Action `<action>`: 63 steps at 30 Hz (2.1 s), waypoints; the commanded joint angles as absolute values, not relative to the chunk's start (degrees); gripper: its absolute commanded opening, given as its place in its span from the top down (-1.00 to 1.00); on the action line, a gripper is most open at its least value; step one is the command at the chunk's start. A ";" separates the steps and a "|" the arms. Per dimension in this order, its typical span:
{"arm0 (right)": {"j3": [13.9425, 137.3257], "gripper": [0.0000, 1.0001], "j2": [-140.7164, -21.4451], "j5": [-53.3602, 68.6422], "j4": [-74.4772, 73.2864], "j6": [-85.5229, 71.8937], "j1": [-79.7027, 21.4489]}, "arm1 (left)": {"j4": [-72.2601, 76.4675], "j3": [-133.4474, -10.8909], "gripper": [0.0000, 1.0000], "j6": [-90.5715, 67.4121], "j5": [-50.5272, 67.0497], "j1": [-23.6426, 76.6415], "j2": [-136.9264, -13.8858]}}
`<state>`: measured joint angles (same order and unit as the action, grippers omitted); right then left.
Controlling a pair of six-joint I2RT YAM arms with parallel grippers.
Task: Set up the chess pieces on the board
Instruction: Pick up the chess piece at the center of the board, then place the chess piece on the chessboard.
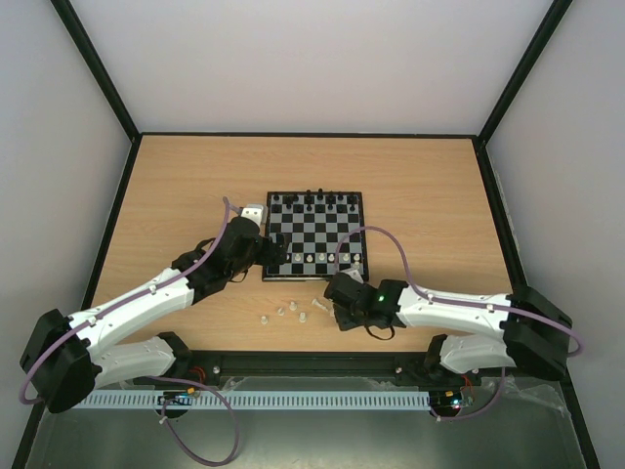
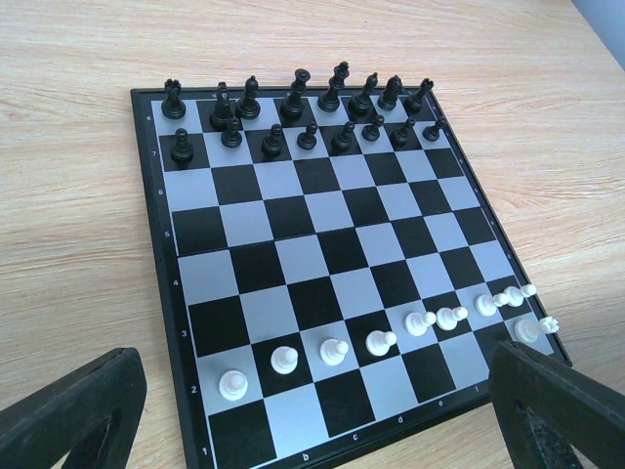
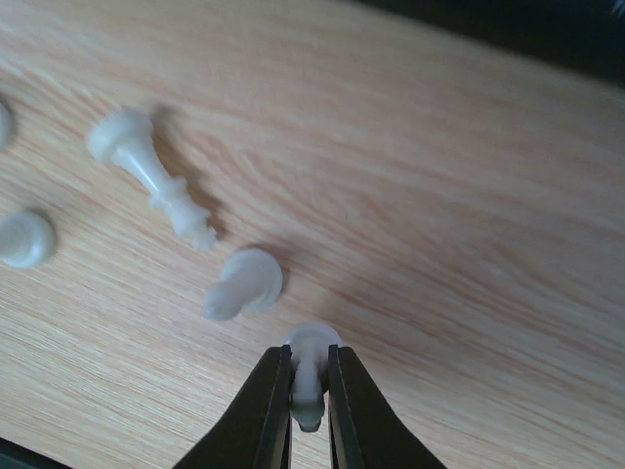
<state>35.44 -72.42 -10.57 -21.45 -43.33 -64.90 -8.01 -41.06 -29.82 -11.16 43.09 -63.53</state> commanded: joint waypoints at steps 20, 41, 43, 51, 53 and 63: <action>55.59 0.78 -85.75 -19.51 -30.73 -33.30 -51.09 | -7.67 -40.33 -0.98 -30.15 -11.43 42.87 -62.23; 57.32 0.78 -94.49 -15.81 -25.74 -29.14 -45.93 | -7.56 -40.33 -0.98 -30.06 -11.34 42.88 -62.32; 57.34 0.78 -94.62 -15.72 -25.82 -28.97 -45.72 | -7.56 -40.34 -0.98 -30.04 -11.34 42.86 -62.40; 57.48 0.68 -94.93 -15.83 -25.78 -28.65 -45.39 | -7.54 -40.32 -0.98 -30.06 -11.43 42.86 -62.36; 57.54 0.66 -95.02 -15.78 -25.92 -28.61 -45.37 | -7.56 -40.27 -0.98 -30.04 -11.43 42.88 -62.32; 57.55 0.48 -89.99 -14.93 -26.33 -28.56 -45.41 | -7.56 -40.26 -0.98 -30.06 -11.75 42.82 -62.42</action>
